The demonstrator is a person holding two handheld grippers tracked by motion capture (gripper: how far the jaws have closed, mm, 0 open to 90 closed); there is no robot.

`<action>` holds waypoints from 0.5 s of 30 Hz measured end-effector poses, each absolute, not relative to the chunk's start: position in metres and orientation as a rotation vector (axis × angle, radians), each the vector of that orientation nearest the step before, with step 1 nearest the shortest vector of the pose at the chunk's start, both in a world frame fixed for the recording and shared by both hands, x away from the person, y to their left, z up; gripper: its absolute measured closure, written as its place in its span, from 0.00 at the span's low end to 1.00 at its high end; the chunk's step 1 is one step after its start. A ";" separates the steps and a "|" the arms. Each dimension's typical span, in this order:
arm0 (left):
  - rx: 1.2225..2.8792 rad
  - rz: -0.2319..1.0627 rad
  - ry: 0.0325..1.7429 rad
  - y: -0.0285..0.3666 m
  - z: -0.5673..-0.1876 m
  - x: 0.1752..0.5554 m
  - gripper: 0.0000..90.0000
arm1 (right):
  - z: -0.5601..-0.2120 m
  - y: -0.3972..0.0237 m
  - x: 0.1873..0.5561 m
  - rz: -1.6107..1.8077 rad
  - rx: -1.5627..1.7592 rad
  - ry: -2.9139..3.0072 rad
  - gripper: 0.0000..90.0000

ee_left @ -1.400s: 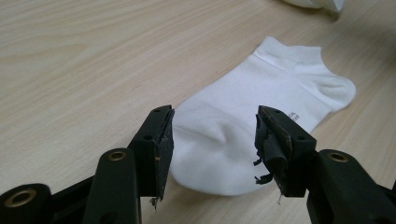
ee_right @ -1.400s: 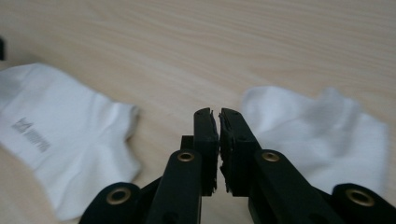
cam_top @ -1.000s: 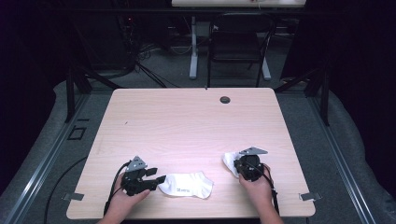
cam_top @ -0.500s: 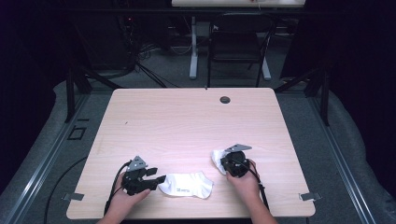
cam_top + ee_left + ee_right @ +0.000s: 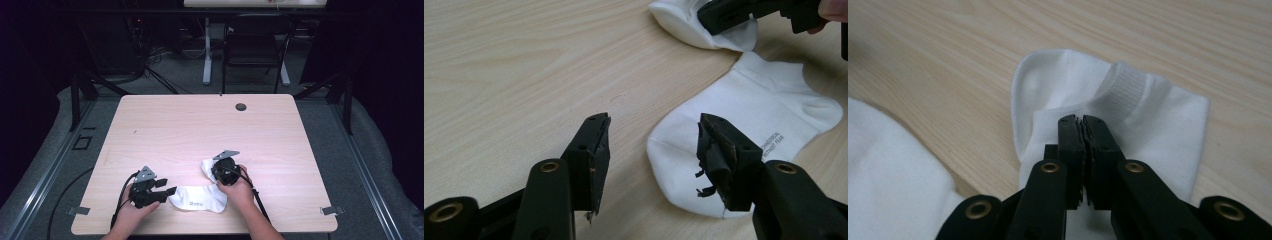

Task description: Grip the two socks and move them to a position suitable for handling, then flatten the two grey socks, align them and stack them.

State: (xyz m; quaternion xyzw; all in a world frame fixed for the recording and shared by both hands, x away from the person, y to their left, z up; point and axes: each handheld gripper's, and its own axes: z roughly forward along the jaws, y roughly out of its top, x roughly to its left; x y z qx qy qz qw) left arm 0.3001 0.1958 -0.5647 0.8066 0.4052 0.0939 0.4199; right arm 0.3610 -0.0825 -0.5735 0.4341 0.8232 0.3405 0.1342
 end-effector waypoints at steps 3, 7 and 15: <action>2.030 0.238 1.012 0.196 -0.565 0.300 0.52 | -0.574 -0.075 0.361 1.003 1.227 2.405 0.97; 2.029 0.247 1.014 0.195 -0.565 0.300 0.52 | -0.574 -0.068 0.361 1.015 1.209 2.417 0.95; 2.027 0.240 1.014 0.195 -0.565 0.300 0.52 | -0.556 -0.071 0.357 1.078 1.189 2.369 0.89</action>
